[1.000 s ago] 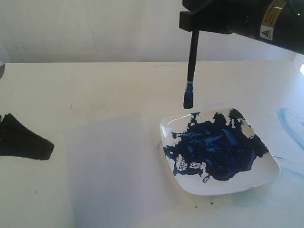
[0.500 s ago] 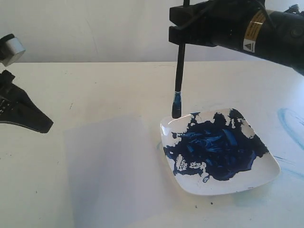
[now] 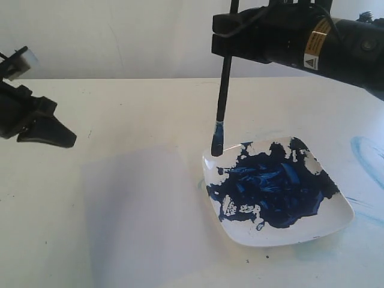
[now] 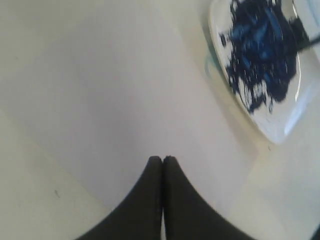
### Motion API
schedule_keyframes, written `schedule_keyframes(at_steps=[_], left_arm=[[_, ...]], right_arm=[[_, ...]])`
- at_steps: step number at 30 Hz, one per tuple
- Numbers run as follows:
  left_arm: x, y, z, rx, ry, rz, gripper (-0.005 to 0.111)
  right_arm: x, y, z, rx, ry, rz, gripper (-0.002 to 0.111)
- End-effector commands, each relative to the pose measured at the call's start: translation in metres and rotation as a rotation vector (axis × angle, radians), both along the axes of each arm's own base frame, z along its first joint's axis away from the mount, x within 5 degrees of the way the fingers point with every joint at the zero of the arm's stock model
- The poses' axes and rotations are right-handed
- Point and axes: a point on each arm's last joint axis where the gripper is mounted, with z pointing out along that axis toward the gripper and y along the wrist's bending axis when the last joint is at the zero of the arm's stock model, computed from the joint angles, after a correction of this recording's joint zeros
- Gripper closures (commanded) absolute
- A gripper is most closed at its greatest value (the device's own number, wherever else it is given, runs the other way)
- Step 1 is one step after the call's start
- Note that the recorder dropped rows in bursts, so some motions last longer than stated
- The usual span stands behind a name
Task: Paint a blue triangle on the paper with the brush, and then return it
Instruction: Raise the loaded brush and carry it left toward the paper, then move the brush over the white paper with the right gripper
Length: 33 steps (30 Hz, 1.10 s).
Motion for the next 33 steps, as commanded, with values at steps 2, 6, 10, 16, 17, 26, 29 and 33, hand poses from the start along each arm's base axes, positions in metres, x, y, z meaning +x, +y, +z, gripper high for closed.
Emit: schedule_keyframes(at_steps=[2,6,10,16,17,26,29,33], left_arm=[[0.01,-0.005,0.009,-0.091,-0.134,-0.004,0.107],[0.015,-0.006,-0.002,-0.102,-0.13,-0.034,0.107],[0.023,-0.004,-0.034,-0.04,-0.045,-0.082,0.107],[0.038,0.0,-0.074,0.019,-0.002,-0.063,0.107],[0.04,0.0,-0.079,0.025,0.0,-0.068,0.107],[0.051,0.003,-0.101,0.048,-0.021,-0.018,0.107],[0.053,0.003,-0.105,0.052,-0.035,-0.022,0.107],[0.055,0.003,-0.112,0.056,-0.023,-0.011,0.107]], right_arm=[[-0.004,0.002,0.002,0.032,-0.001,0.056,0.108],[-0.013,0.008,0.003,0.006,-0.047,0.177,0.108],[-0.022,0.015,0.006,0.064,-0.083,0.307,0.108],[-0.022,0.031,-0.011,0.09,-0.148,0.448,0.108],[-0.021,0.035,-0.016,0.081,-0.163,0.463,0.108],[-0.011,0.065,-0.045,0.094,-0.247,0.449,0.108],[-0.005,0.073,-0.047,0.109,-0.264,0.452,0.108],[0.005,0.083,-0.051,0.117,-0.264,0.461,0.108]])
